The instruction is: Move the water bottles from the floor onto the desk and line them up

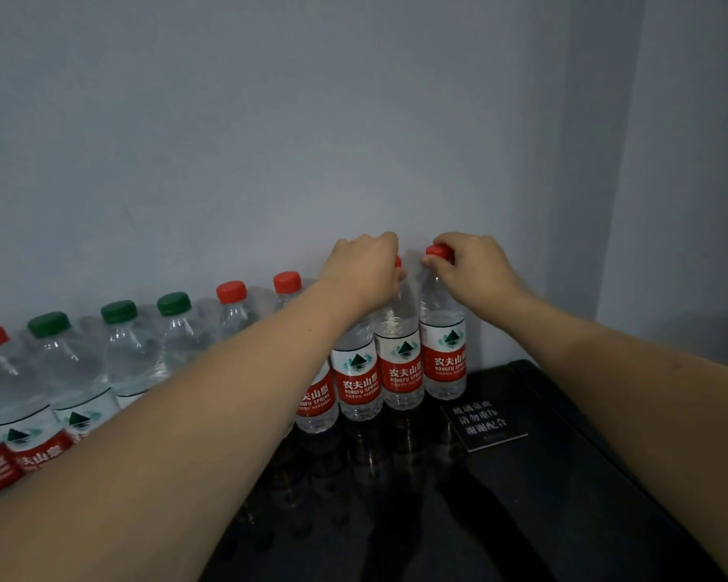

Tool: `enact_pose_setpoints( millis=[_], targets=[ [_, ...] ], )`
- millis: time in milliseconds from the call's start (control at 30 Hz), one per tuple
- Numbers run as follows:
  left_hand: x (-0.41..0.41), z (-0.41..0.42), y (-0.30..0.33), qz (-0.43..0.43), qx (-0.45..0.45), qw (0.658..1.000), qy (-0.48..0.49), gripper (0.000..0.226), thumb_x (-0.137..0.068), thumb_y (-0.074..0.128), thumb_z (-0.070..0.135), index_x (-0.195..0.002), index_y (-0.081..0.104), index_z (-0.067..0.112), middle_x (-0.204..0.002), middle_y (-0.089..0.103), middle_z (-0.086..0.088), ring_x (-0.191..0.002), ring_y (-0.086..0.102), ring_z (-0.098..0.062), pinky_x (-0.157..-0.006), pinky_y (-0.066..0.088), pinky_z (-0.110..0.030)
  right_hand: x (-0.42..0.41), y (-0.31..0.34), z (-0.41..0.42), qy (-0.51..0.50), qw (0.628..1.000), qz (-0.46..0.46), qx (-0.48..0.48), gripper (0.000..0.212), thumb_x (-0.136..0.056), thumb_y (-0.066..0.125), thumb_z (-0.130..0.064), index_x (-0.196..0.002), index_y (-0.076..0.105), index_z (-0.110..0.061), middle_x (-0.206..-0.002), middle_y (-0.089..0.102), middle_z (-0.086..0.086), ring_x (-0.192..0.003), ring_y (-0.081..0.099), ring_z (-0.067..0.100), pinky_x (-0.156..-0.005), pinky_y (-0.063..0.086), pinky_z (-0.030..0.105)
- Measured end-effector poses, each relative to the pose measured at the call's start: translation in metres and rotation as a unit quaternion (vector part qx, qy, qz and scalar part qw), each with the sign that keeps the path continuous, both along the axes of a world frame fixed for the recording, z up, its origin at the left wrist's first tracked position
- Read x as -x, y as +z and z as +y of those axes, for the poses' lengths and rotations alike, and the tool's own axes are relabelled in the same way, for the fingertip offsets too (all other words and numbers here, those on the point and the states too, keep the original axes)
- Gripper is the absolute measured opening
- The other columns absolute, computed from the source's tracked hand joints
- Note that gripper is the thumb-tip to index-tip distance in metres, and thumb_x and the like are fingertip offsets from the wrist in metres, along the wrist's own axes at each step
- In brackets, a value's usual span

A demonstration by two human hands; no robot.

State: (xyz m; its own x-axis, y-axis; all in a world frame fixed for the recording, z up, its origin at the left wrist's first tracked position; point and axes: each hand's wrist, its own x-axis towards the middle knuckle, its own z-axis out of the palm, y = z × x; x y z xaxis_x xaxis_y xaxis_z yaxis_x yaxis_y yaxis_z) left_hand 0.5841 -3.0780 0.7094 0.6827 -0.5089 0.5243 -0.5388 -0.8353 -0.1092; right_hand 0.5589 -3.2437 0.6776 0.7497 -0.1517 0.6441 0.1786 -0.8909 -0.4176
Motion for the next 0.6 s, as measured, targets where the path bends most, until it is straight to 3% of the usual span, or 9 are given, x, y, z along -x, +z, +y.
enact_pose_setpoints(
  millis=[233,367,600],
  targets=[
    [-0.001,-0.001,-0.007,-0.059,-0.015,0.998,0.012,0.026,-0.098,0.052,0.038,-0.108,0.054,0.013,-0.095,0.068,-0.008,-0.09,0.063,-0.029,-0.09,0.036,-0.039,-0.001,-0.002,0.003,0.009,1.0,-0.01,-0.015,0.027,-0.093,0.062,-0.036,-0.101,0.07,-0.01,-0.092,0.07,0.009,-0.083,0.062,0.025,-0.078,0.052,0.036],
    [-0.003,0.0,-0.012,-0.072,-0.006,0.997,0.01,0.026,-0.098,0.052,0.038,-0.107,0.053,0.014,-0.09,0.068,-0.006,-0.086,0.063,-0.029,-0.089,0.036,-0.04,0.0,-0.005,0.005,0.016,1.0,-0.007,-0.021,0.026,-0.095,0.06,-0.034,-0.103,0.068,-0.011,-0.09,0.068,0.006,-0.082,0.061,0.021,-0.074,0.047,0.029],
    [0.002,0.0,-0.016,-0.082,-0.016,0.996,0.018,0.028,-0.1,0.049,0.038,-0.109,0.052,0.012,-0.093,0.069,-0.007,-0.087,0.062,-0.029,-0.087,0.036,-0.04,0.007,-0.009,0.011,0.026,0.999,0.001,-0.044,0.029,-0.098,0.057,-0.033,-0.118,0.064,-0.013,-0.102,0.068,0.006,-0.086,0.057,0.016,-0.078,0.043,0.027]
  ],
)
